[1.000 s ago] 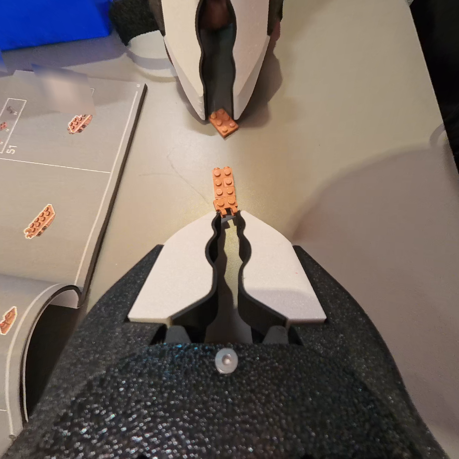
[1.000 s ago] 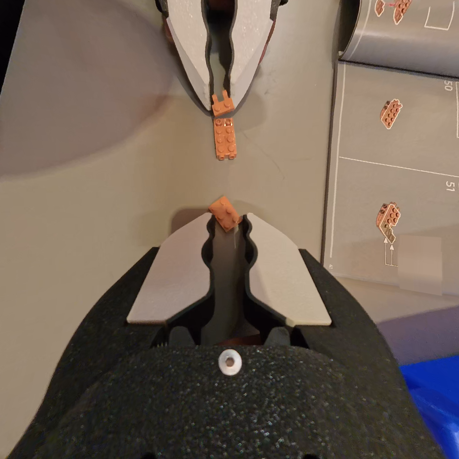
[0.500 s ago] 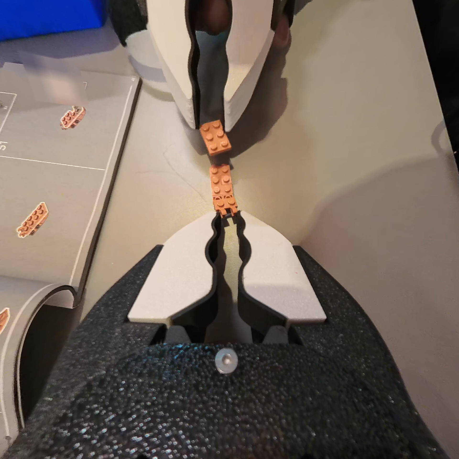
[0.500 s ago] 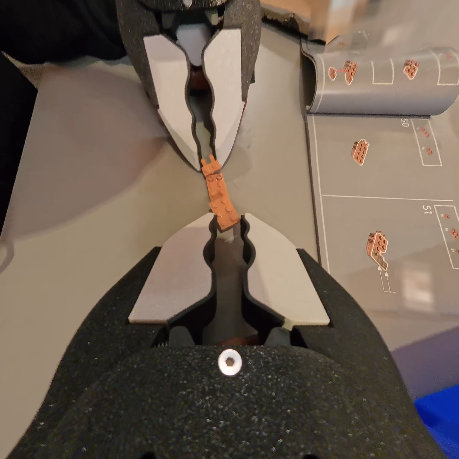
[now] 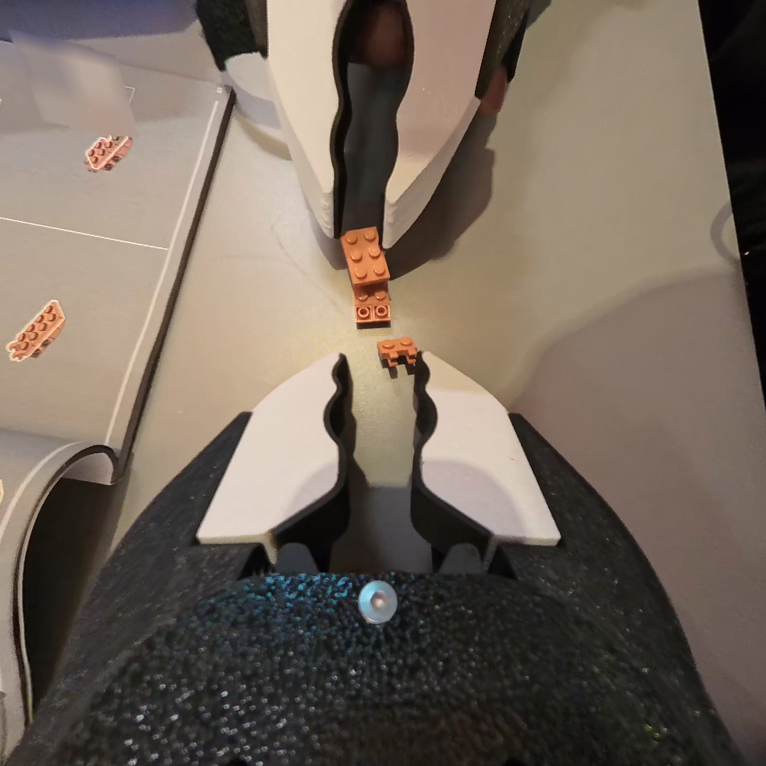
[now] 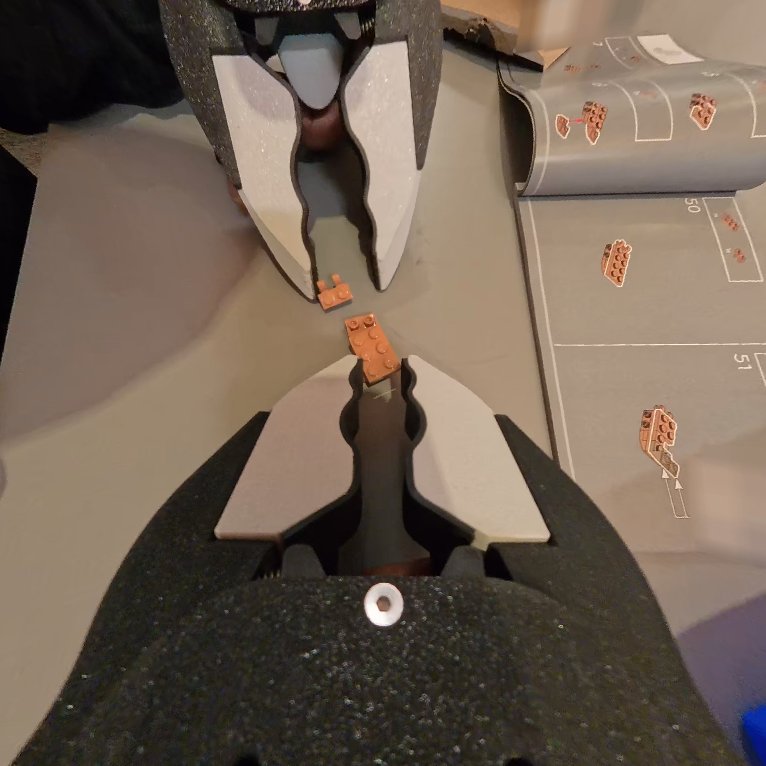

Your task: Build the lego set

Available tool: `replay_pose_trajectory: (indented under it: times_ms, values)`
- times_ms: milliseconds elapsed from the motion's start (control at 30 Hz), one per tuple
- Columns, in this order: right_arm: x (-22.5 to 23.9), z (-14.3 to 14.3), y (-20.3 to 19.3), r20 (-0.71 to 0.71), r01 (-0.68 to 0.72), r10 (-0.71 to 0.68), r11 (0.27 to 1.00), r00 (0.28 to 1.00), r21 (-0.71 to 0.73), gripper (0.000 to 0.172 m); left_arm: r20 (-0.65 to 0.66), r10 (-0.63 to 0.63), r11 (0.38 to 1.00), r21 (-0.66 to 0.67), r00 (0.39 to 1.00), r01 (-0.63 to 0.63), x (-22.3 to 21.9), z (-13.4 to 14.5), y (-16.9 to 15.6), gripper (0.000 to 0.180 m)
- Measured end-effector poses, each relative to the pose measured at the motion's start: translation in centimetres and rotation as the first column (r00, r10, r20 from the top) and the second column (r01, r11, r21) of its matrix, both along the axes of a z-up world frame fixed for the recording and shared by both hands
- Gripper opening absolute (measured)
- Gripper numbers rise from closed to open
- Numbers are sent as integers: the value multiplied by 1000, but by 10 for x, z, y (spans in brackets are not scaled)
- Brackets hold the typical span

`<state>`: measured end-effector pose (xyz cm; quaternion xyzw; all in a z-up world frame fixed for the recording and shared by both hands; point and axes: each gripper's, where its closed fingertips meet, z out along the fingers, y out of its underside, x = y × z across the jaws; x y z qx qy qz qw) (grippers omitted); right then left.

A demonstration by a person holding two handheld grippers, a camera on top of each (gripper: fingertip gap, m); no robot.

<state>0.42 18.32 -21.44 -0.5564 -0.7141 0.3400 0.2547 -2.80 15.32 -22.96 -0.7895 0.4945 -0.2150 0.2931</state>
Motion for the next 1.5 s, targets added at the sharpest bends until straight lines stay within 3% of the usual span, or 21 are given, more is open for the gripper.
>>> replay_pose_trajectory:
  times_ms: [367, 967, 1500]
  values:
    - [0, -6, -4, 43, 6, -7, 1000, 999, 17, 17, 27, 31, 999, -32, 999, -30, 1, 1, 2, 33]
    - [-4, -7, -6, 56, 29, -30, 1000, 998, 4, 18, 18, 31, 998, 47, 999, -32, 12, 6, 11, 34]
    - [-3, -7, -4, 62, 47, -47, 999, 997, 5, 20, -28, 30, 997, 75, 999, -28, 19, 0, 15, 21]
